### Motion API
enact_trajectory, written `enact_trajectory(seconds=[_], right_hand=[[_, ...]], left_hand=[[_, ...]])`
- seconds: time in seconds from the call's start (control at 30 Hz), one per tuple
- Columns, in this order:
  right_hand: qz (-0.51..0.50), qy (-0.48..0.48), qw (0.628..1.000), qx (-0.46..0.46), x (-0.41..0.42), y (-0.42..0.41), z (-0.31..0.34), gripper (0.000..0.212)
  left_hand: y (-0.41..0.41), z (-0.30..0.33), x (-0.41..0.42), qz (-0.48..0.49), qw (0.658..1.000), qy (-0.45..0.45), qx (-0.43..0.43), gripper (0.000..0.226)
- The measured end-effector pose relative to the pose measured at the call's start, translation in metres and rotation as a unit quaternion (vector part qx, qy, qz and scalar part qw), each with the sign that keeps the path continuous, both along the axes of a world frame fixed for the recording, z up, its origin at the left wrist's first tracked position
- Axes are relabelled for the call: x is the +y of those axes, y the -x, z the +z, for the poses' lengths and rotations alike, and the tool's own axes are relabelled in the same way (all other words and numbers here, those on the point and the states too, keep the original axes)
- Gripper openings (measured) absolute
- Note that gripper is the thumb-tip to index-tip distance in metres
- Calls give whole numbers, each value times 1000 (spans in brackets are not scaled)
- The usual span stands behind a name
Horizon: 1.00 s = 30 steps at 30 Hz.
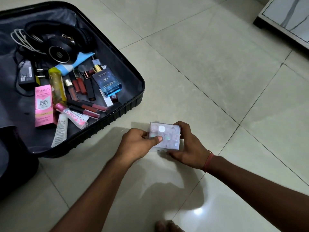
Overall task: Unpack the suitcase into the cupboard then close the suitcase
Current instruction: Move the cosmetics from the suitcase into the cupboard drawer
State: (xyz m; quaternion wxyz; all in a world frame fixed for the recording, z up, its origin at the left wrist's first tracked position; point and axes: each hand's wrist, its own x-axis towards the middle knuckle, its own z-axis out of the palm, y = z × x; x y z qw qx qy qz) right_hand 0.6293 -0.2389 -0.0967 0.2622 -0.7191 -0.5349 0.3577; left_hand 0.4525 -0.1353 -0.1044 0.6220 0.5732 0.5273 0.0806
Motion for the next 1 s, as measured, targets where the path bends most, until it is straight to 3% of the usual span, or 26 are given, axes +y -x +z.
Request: enact_trajectory(seconds=[0.17, 0.43, 0.5, 0.63, 0.83, 1.0], right_hand=[[-15, -3, 1000, 21, 3, 6, -5, 97], [-118, -46, 991, 40, 34, -4, 54, 74], [-147, -57, 986, 53, 49, -15, 105, 72], [-206, -77, 971, 93, 59, -34, 238, 71], [-282, -65, 947, 136, 20, -72, 476, 71], [-336, -42, 927, 160, -34, -118, 685, 69]], left_hand=[[-2, 7, 8, -12, 1000, 1, 13, 30], [-13, 69, 45, -8, 999, -22, -29, 70], [-21, 118, 65, 11, 998, -17, -52, 59], [-38, 239, 88, 8, 996, -75, -45, 15], [-87, 461, 72, -137, 976, -163, 32, 11], [-157, 674, 40, -223, 949, -220, 37, 27]])
